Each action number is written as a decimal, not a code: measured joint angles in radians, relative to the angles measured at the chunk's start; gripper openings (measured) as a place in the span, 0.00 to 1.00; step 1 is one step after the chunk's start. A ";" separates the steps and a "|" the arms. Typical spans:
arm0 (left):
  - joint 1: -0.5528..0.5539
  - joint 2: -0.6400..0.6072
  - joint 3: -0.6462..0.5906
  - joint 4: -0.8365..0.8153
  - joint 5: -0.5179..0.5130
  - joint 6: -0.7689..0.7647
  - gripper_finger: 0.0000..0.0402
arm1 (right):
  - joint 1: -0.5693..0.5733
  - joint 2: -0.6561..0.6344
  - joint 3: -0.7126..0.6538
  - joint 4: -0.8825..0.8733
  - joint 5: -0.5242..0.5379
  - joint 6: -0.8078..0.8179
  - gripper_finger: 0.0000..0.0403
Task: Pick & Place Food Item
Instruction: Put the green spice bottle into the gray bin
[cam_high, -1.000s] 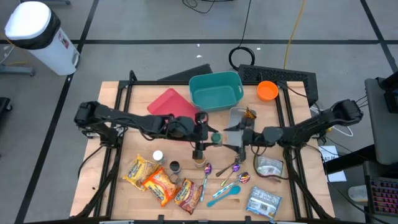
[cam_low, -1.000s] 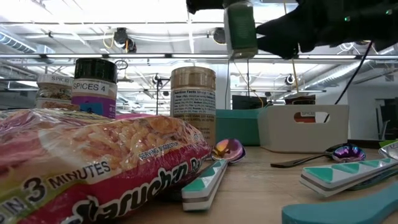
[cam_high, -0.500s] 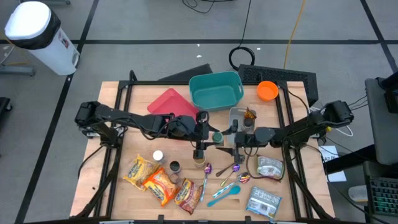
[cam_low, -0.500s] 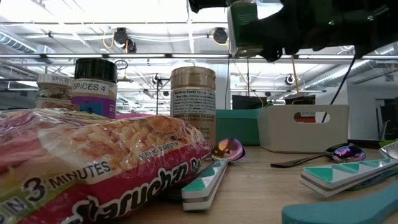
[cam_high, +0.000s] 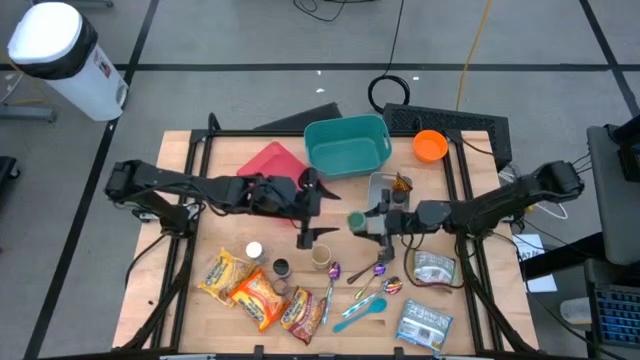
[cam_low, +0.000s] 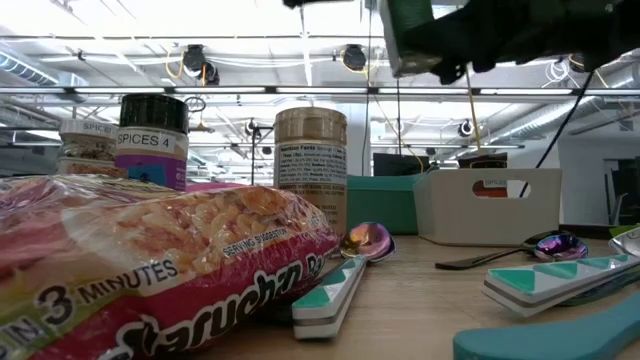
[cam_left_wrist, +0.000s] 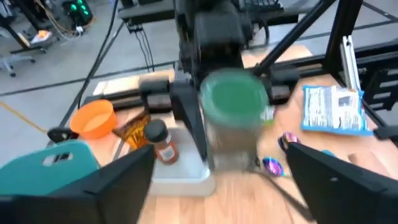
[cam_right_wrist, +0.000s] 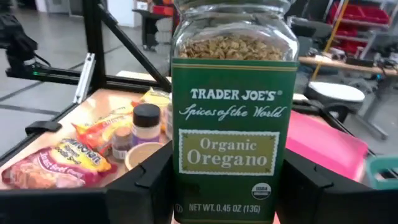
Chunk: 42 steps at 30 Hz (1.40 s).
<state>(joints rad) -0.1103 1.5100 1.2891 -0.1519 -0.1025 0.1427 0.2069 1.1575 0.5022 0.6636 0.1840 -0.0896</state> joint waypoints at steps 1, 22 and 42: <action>0.005 -0.012 -0.037 0.044 0.007 -0.005 0.96 | 0.001 -0.023 0.000 -0.022 0.006 0.007 0.46; 0.074 0.155 -0.334 0.868 0.242 -0.101 0.83 | 0.023 0.021 -0.016 0.134 0.077 -0.061 0.46; 0.048 0.250 -0.281 0.945 0.150 -0.074 0.81 | 0.021 0.181 -0.016 0.379 0.028 -0.072 0.46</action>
<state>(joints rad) -0.0620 1.7602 1.0084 0.7933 0.0476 0.0687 0.2283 1.3388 0.4862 1.0424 0.2123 -0.1616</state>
